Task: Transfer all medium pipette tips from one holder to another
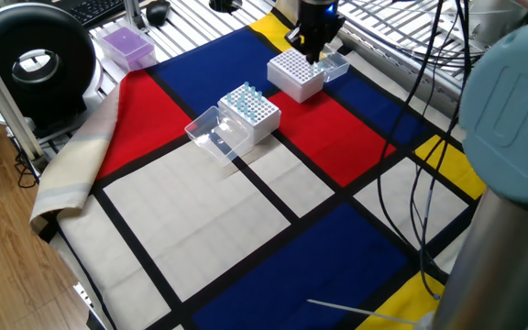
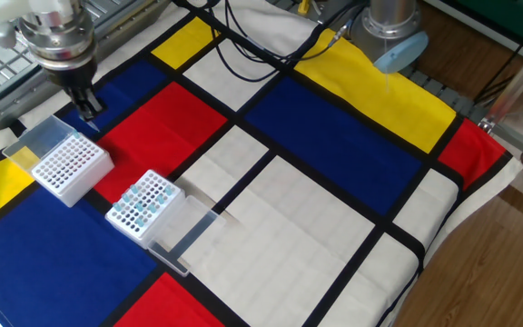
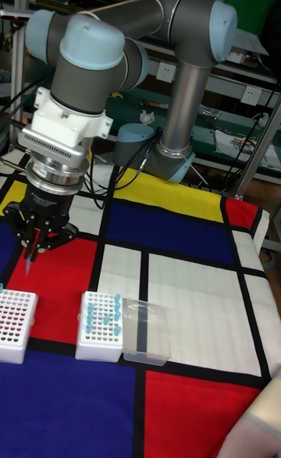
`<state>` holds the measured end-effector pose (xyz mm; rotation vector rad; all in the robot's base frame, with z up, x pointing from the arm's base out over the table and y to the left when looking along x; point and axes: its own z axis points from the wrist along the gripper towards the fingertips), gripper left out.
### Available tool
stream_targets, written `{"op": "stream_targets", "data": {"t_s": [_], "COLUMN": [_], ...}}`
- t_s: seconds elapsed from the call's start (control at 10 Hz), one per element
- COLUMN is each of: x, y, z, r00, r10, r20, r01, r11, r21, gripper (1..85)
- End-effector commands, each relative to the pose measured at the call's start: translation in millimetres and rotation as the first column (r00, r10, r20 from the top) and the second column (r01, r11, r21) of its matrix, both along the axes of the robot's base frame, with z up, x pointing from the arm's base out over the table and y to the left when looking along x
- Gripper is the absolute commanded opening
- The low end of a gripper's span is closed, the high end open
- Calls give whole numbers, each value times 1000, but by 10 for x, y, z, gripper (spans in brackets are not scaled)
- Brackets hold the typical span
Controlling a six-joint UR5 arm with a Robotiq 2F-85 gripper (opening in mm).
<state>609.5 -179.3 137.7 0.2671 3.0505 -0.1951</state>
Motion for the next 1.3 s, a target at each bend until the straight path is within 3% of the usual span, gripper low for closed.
{"op": "stream_targets", "data": {"t_s": [0.0,0.6,1.2], "x": [122,240,322], "y": [-54,77,194], "z": [1,-8,-53], "r00": [1000,999,998], "r10": [4,-17,-28], "r20": [16,45,56], "r01": [-4,14,25], "r11": [1000,999,998], "r21": [22,52,53], "gripper": [50,50,50]}}
